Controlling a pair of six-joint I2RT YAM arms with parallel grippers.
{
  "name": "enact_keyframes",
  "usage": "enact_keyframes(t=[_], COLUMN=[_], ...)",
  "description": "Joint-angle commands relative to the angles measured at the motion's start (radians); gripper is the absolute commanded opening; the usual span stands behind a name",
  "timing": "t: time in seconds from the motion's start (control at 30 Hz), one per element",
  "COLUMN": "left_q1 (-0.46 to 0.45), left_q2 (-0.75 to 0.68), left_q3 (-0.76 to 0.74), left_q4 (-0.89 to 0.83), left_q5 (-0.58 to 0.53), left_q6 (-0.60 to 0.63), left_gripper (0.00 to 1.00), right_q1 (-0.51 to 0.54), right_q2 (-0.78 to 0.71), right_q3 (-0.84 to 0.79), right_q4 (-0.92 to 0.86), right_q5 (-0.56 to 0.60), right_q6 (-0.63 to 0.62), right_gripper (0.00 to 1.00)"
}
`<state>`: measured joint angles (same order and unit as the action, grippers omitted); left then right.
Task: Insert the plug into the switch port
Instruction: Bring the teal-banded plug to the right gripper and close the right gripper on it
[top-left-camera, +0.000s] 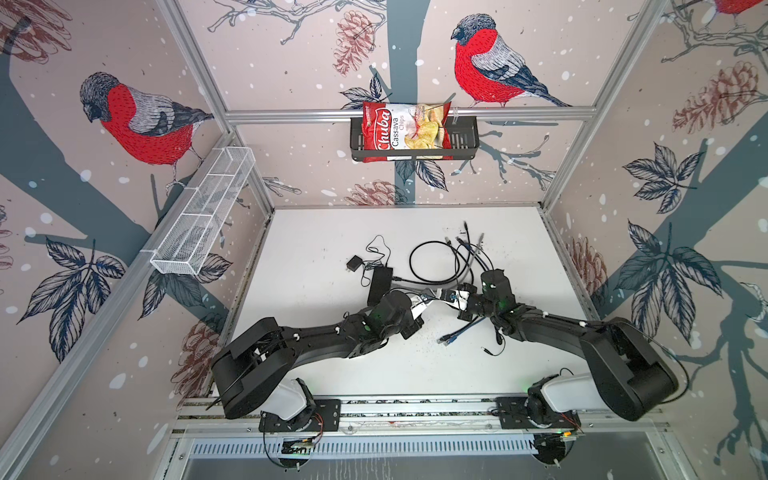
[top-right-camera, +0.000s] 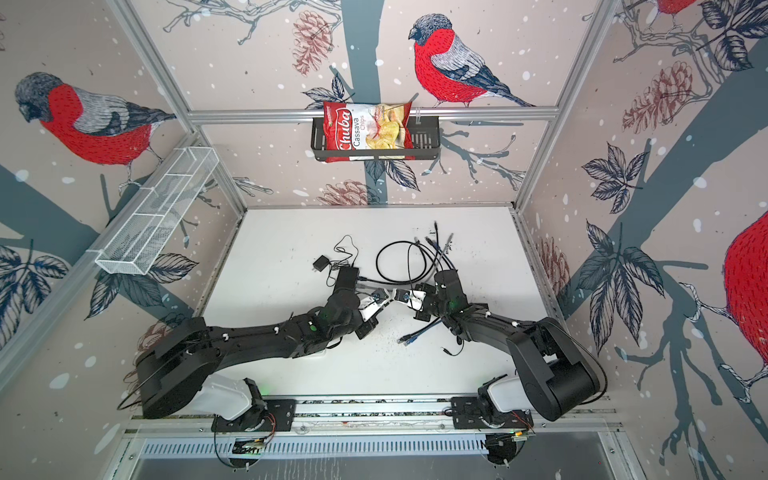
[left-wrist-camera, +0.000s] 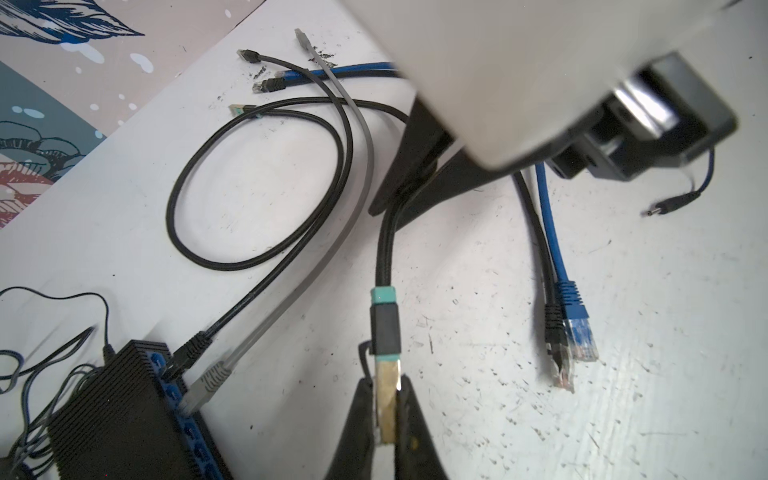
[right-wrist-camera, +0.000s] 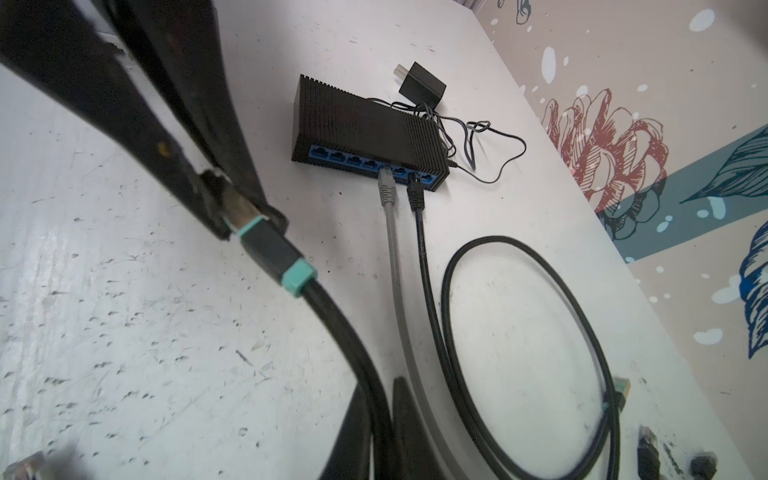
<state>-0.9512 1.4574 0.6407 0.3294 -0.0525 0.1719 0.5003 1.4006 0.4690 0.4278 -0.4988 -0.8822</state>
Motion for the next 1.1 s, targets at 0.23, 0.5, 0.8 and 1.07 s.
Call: enact_keyframes(t=[0.23, 0.5, 0.8, 1.07], left_q1=[0.1, 0.225, 0.267, 0.273], left_q2=[-0.051, -0.125, -0.154, -0.074], left_q3=[-0.029, -0.077, -0.011, 0.026], left_q4=[0.018, 0.014, -0.035, 0.001], left_q5=[0.155, 0.344, 0.411, 0.483], left_q6=[-0.203, -0.339, -0.485, -0.601], left_gripper=[0.79, 0.96, 0.85, 0.7], right_q1=[0.001, 0.006, 0.01, 0.012], right_q2=[0.007, -0.01, -0.014, -0.011], right_q3=[-0.024, -0.062, -0.063, -0.064], right_q4=[0.119, 0.191, 0.206, 0.217], right_q5=[0.082, 0.114, 0.118, 0.119], right_q6=[-0.06, -0.078, -0.074, -0.07], right_gripper=[0.02, 0.02, 0.02, 0.02])
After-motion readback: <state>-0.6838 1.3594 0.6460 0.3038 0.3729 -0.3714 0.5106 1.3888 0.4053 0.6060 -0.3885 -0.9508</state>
